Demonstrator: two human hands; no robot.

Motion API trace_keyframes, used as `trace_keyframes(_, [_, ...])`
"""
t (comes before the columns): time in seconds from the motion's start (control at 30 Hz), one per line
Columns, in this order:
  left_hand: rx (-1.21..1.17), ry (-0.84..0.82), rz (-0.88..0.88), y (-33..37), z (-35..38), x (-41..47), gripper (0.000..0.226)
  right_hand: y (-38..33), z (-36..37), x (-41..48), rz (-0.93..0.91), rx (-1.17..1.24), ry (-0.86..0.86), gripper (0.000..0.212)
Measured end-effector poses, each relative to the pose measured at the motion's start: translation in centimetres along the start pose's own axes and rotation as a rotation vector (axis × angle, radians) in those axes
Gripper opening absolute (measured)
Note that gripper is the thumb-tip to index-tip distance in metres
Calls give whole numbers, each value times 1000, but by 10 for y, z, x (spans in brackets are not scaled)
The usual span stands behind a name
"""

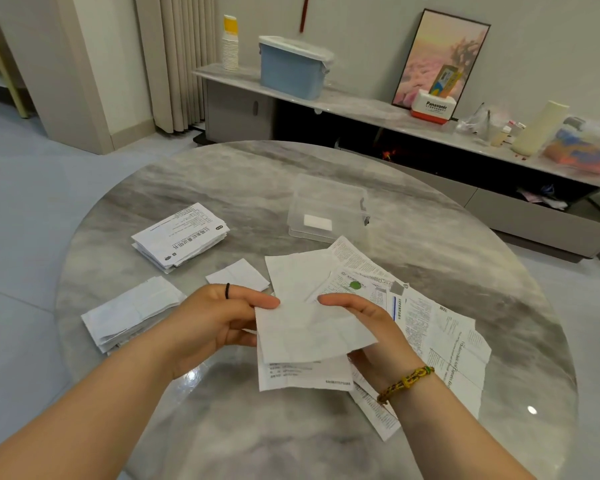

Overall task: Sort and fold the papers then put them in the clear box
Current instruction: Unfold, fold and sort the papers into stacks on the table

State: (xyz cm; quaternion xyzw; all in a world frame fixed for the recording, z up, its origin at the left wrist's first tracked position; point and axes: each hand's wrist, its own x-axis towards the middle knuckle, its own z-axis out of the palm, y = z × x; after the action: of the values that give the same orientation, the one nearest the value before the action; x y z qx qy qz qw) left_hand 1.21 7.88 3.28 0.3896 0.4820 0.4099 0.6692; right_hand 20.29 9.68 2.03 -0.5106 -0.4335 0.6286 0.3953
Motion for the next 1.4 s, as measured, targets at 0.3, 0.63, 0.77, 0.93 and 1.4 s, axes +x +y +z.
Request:
trace_keyframes(0.3, [221, 257, 170, -6, 5, 2, 21, 6, 4, 3, 66, -30, -7, 31])
trace_keyframes(0.63, [218, 329, 205, -7, 3, 5, 33, 5, 8, -4, 69, -252, -147, 16])
trace_keyframes(0.77, [211, 329, 195, -8, 0, 6, 30, 4, 8, -5, 57, -254, -135, 20])
trace_keyframes(0.93, [199, 334, 190, -9, -2, 7, 28, 4, 10, -5, 46, -216, -97, 21])
trace_keyframes(1.4, [237, 322, 136, -9, -8, 4, 16, 7, 15, 0, 80, -192, -40, 13])
